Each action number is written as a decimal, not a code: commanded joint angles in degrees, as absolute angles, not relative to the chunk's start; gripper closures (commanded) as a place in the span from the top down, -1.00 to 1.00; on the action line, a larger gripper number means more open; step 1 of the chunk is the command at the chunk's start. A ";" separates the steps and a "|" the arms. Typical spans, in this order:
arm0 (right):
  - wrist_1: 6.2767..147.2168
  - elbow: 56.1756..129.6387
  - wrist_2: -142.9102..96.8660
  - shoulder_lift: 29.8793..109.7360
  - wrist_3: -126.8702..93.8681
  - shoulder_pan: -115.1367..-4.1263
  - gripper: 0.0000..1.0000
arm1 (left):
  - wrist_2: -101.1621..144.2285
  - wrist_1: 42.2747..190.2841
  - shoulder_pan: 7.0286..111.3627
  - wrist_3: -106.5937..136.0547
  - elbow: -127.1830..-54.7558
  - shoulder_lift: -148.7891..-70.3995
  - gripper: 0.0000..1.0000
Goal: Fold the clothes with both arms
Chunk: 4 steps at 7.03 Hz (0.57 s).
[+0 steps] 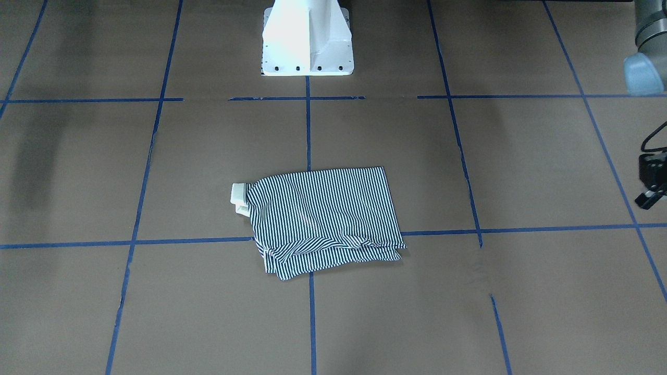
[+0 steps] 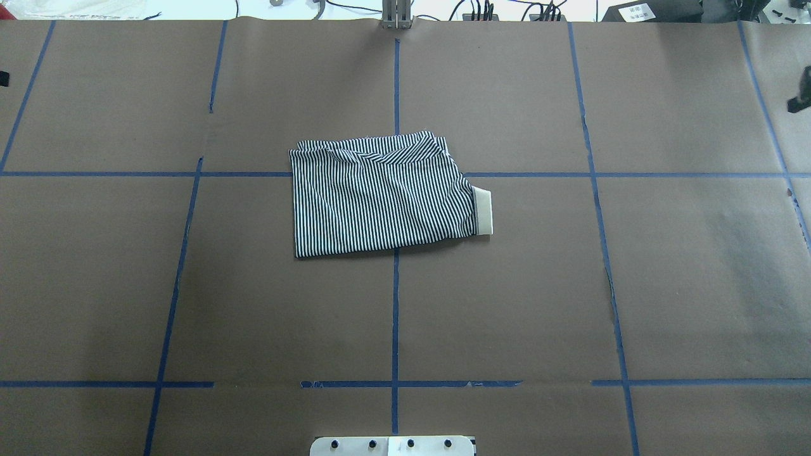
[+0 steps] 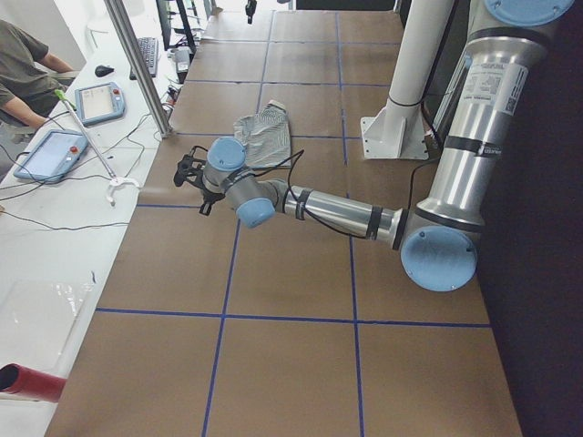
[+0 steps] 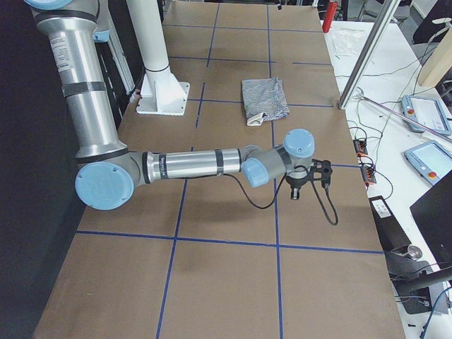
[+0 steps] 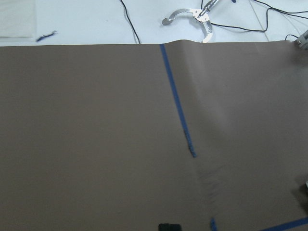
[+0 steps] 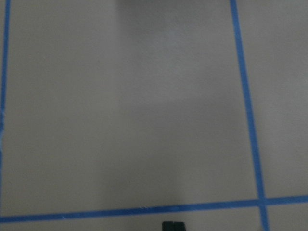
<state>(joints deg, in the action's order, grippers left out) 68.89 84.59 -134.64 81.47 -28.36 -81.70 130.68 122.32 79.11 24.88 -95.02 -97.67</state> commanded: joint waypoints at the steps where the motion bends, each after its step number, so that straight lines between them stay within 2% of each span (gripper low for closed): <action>1: 73.70 86.91 -133.95 90.50 -10.60 -85.33 -0.27 | 130.34 99.34 88.64 0.90 -102.38 -93.70 -0.36; 2: 79.74 91.54 -134.03 92.53 -8.37 -86.21 0.99 | 130.43 91.14 90.07 -6.86 -101.70 -93.26 0.02; 3: 85.81 98.89 -134.03 95.16 -8.35 -86.05 1.00 | 131.47 87.05 90.26 -8.77 -101.95 -88.99 0.99; 4: 91.35 103.40 -133.95 95.88 -8.26 -85.87 1.00 | 136.70 87.71 90.26 -8.88 -102.13 -83.03 1.00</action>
